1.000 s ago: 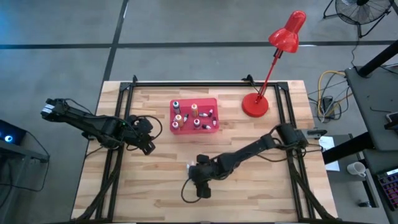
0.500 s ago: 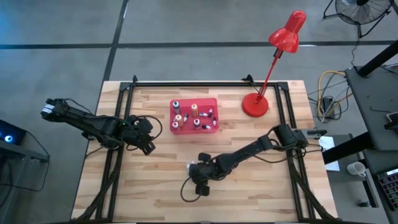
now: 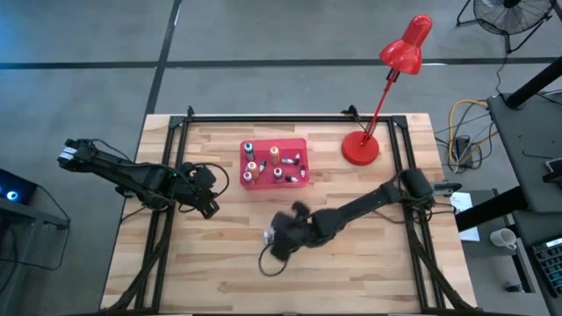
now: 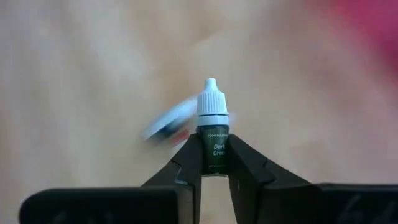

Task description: Pick & Place food coloring

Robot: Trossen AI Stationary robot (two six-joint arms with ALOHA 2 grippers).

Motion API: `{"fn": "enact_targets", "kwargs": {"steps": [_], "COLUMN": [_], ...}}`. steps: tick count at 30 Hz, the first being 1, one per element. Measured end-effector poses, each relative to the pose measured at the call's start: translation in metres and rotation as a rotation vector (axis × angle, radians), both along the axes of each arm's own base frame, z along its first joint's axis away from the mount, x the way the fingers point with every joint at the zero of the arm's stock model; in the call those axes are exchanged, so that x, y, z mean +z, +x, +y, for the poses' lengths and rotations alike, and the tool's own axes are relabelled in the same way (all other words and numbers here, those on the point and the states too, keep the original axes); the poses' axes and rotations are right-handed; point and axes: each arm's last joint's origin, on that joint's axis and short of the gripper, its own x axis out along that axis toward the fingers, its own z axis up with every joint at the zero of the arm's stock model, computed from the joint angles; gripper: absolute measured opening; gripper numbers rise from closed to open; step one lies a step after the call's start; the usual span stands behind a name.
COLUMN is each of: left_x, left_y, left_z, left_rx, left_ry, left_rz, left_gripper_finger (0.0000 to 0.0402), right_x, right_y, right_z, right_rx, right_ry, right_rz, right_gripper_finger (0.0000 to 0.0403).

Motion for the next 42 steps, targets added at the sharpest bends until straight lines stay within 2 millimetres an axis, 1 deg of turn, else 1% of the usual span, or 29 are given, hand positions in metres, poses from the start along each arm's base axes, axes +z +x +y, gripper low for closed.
{"fn": "enact_targets", "kwargs": {"steps": [2,4,6,8,10,14,17,20,23,25,28,30,32,38,40,42], "left_x": [0.000,0.000,0.000,0.000,0.000,0.000,0.000,0.000,0.000,0.000,0.000,0.000,0.000,0.000,0.000,0.000], "left_y": [0.000,0.000,0.000,0.000,0.001,0.001,0.001,0.001,0.001,0.001,0.001,0.001,0.001,0.001,0.001,0.001], "left_z": [0.000,0.000,0.000,0.000,0.000,0.000,0.000,0.000,0.000,0.000,0.000,0.000,0.000,0.000,0.000,0.000], "left_rx": [0.000,0.000,0.000,0.000,-0.001,-0.001,-0.001,-0.001,-0.001,-0.001,0.000,0.000,0.000,0.000,-0.001,-0.001], "left_ry": [0.000,0.000,-0.001,-0.001,-0.003,-0.003,-0.003,-0.003,-0.003,-0.002,-0.002,-0.002,-0.002,-0.002,-0.002,-0.002], "left_rz": [0.000,-0.001,-0.002,-0.003,-0.009,-0.010,-0.010,-0.010,-0.010,-0.008,-0.007,-0.007,-0.007,-0.007,-0.007,-0.007], "left_gripper_finger": [0.0122,0.0122,0.0122,0.0122,0.0122,0.0122,0.0122,0.0122,0.0122,0.0122,0.0122,0.0122,0.0122,0.0122,0.0122,0.0122], "right_x": [0.019,0.037,0.050,0.056,0.058,0.055,0.046,0.037,0.026,0.018,0.005,-0.005,-0.010,-0.009,-0.002,0.013], "right_y": [-0.010,-0.021,-0.029,-0.034,-0.035,-0.035,-0.034,-0.034,-0.034,-0.031,-0.028,-0.026,-0.025,-0.025,-0.026,-0.027], "right_z": [-0.012,-0.028,-0.048,-0.071,-0.095,-0.146,-0.178,-0.201,-0.215,-0.221,-0.224,-0.223,-0.223,-0.224,-0.225,-0.225], "right_rx": [-0.135,-0.252,-0.340,-0.398,-0.433,-0.436,-0.334,-0.258,-0.192,-0.110,0.016,0.047,0.067,0.086,0.084,0.078], "right_ry": [-0.102,-0.162,-0.186,-0.197,-0.193,-0.084,0.008,0.028,0.002,0.016,0.050,0.053,0.055,0.045,0.043,0.039], "right_rz": [-0.031,-0.039,-0.028,-0.011,0.010,0.089,0.150,0.202,0.261,0.278,0.311,0.343,0.355,0.352,0.342,0.316], "right_gripper_finger": [0.0041,0.0041,0.0041,0.0043,0.0045,0.0046,0.0046,0.0047,0.0047,0.0048,0.0055,0.0065,0.0078,0.0126,0.0142,0.0156]}}
